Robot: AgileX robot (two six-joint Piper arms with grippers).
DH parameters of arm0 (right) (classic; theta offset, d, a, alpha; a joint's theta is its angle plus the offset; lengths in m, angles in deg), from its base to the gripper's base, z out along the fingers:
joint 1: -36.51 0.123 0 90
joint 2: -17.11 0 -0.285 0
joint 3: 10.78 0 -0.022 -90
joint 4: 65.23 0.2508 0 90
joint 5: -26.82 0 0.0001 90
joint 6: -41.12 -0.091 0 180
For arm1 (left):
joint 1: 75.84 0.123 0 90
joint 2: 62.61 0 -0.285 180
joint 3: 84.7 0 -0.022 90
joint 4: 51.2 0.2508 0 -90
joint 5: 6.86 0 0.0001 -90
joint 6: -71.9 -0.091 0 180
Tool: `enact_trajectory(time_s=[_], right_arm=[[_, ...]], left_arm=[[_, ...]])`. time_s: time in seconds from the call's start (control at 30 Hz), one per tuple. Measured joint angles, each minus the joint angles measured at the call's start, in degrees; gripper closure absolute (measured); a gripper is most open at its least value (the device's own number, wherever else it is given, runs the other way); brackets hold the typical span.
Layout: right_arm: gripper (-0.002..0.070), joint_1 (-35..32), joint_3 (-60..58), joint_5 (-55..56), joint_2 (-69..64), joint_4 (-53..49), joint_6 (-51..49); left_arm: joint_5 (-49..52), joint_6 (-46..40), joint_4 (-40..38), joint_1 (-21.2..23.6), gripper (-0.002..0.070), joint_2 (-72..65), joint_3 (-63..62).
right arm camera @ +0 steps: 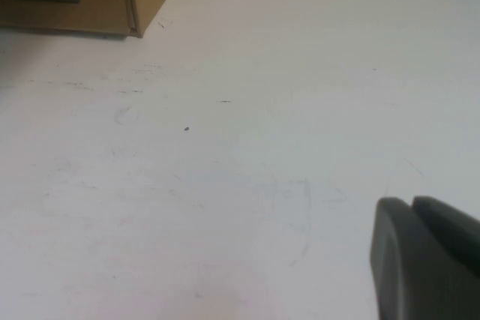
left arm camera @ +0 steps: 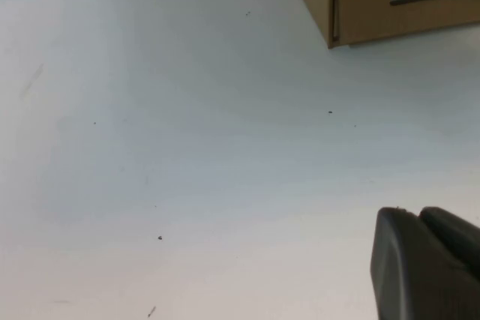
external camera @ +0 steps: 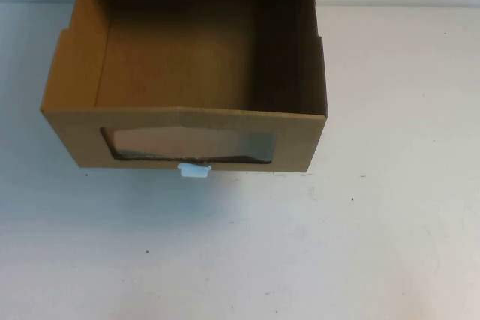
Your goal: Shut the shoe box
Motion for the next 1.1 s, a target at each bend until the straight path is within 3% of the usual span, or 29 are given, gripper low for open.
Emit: enact_trajectory(time_s=[1.1], right_arm=[[0.0689,0.0,0.0,0.0,0.0,0.0,0.0]], left_arm=[[-3.42,2.99,-1.57,0.0,0.0677,0.0,0.0]])
